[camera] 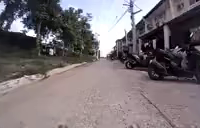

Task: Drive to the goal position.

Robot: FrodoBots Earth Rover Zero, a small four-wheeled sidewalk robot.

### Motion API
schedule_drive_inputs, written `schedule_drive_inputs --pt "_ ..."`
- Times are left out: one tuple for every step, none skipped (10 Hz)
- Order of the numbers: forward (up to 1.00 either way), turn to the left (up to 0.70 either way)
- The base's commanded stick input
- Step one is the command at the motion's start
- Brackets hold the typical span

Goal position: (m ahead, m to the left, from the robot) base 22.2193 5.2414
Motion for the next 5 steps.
schedule_drive_inputs --pt "1.0 -0.36" --pt "1.0 -0.36" --pt "1.0 -0.36" --pt "1.0 -0.36" --pt "1.0 -0.36"
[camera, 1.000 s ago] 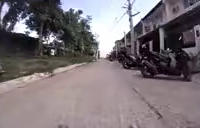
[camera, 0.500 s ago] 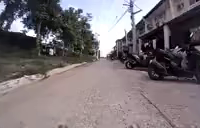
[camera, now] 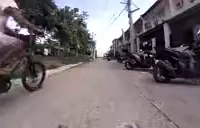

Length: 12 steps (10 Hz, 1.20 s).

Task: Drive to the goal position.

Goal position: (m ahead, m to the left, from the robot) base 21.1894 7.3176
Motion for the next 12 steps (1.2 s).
schedule_drive_inputs --pt "1.0 -0.36" --pt "1.0 -0.13" --pt "1.0 0.04" --pt "1.0 0.04" --pt "1.0 0.04" --pt "1.0 0.04" --pt "1.0 0.04" --pt "1.0 0.04" --pt "1.0 0.04" --pt "1.0 0.04" --pt "1.0 0.04" --pt "1.0 0.04"
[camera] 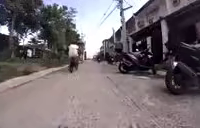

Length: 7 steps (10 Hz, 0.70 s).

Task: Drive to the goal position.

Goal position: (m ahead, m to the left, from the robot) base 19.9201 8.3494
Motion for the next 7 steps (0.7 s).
schedule_drive_inputs --pt "1.0 0.04" --pt "1.0 0.04" --pt "1.0 0.04" --pt "1.0 0.04" --pt "1.0 0.04" --pt "1.0 0.04" --pt "1.0 0.04"
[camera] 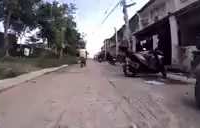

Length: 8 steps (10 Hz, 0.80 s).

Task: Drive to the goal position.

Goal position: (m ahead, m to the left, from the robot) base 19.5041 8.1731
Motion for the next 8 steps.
schedule_drive_inputs --pt "1.0 0.04" --pt "1.0 0.04" --pt "1.0 0.04" --pt "1.0 0.04" --pt "1.0 0.04" --pt "1.0 0.04" --pt "1.0 0.04" --pt "1.0 0.04"
